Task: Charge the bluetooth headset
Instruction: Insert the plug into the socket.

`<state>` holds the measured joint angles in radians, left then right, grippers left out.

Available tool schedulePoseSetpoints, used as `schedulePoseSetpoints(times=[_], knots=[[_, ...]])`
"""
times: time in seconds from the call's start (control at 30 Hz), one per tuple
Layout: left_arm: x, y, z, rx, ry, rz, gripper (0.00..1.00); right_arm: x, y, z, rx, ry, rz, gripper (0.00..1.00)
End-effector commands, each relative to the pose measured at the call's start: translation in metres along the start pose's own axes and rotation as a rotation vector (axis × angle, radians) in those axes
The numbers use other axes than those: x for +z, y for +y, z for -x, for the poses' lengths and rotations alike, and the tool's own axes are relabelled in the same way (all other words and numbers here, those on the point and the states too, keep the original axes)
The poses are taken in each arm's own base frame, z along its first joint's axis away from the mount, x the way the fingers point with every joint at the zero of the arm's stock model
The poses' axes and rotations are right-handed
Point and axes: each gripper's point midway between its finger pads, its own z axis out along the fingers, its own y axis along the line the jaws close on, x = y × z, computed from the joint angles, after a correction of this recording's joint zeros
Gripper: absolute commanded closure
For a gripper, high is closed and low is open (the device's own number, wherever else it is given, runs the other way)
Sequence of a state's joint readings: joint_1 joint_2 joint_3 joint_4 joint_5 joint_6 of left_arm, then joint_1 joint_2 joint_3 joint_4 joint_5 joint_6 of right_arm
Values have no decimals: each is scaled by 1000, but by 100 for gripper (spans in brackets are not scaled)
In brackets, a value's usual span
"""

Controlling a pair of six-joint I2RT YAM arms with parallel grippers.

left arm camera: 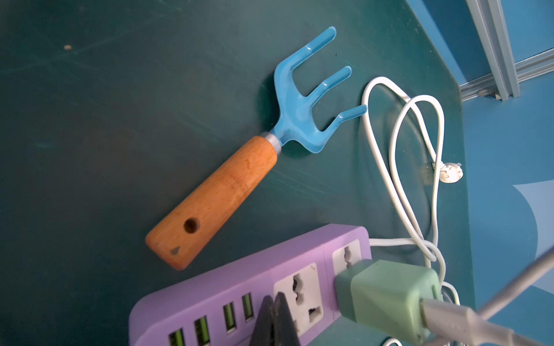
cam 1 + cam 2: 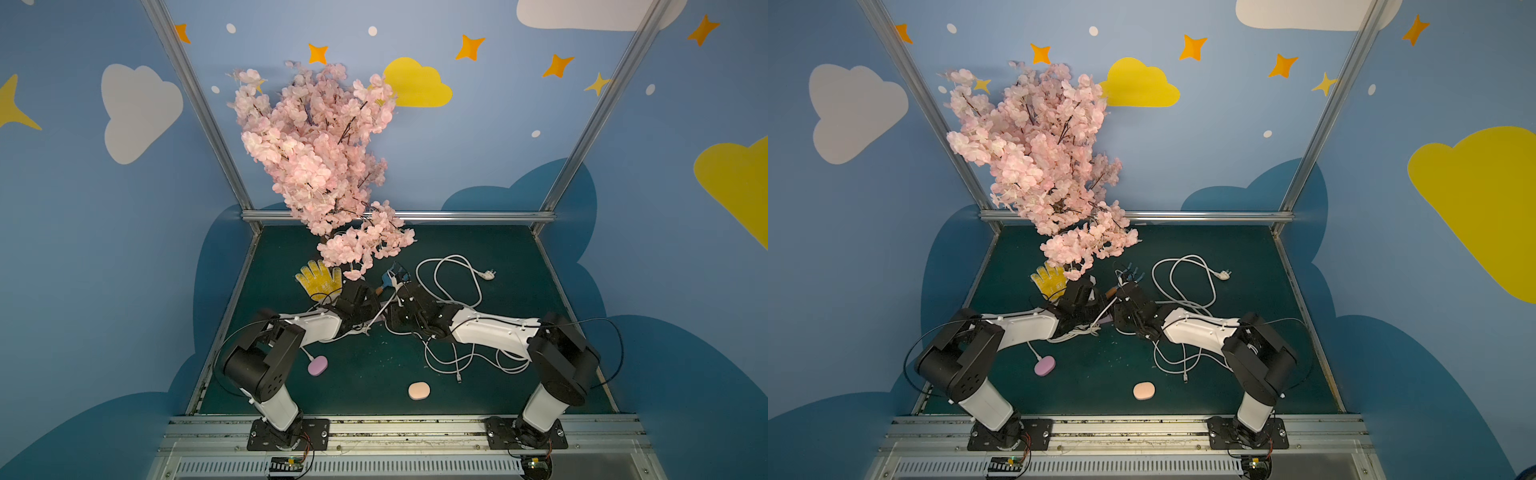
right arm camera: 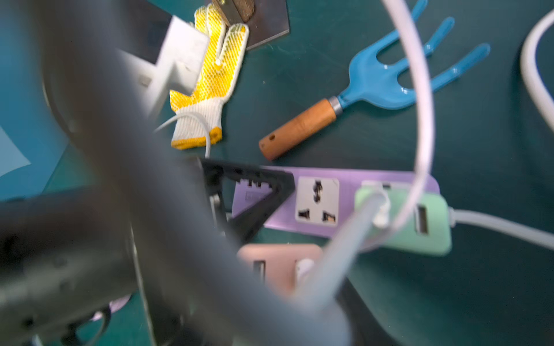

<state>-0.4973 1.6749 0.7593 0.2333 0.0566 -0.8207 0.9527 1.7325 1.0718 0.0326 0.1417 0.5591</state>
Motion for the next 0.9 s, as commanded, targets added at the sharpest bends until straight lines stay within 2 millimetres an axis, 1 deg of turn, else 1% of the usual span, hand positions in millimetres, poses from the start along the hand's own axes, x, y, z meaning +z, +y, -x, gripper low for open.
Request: schedulePoseSetpoints(times=[0.0, 0.1, 0.17, 0.27, 0.4, 0.5, 0.57, 0.67, 0.73, 0.87], knots=[[6, 26, -22, -1, 83, 85, 97, 2, 7, 17, -63, -21, -38, 100], [6, 27, -20, 1, 79, 87, 96, -4, -1, 14, -60, -28, -60, 100], [7, 27, -21, 2, 80, 87, 97, -7, -2, 13, -43, -53, -45, 100], [10, 27, -23, -4, 91, 81, 97, -6, 5, 19, -17, -88, -8, 100], [12, 28, -26, -10, 101, 78, 97, -2, 24, 27, -28, -81, 63, 100], [12, 30, -25, -8, 100, 84, 97, -7, 30, 31, -15, -80, 88, 100], [12, 30, -25, -7, 100, 83, 97, -11, 29, 33, 36, -82, 84, 100], [13, 30, -25, -6, 101, 81, 97, -18, 33, 35, 20, -87, 106, 100], [15, 30, -25, -9, 106, 79, 97, -14, 31, 35, 18, -95, 93, 100], [14, 31, -26, -11, 111, 78, 97, 8, 25, 27, -15, -92, 66, 100]])
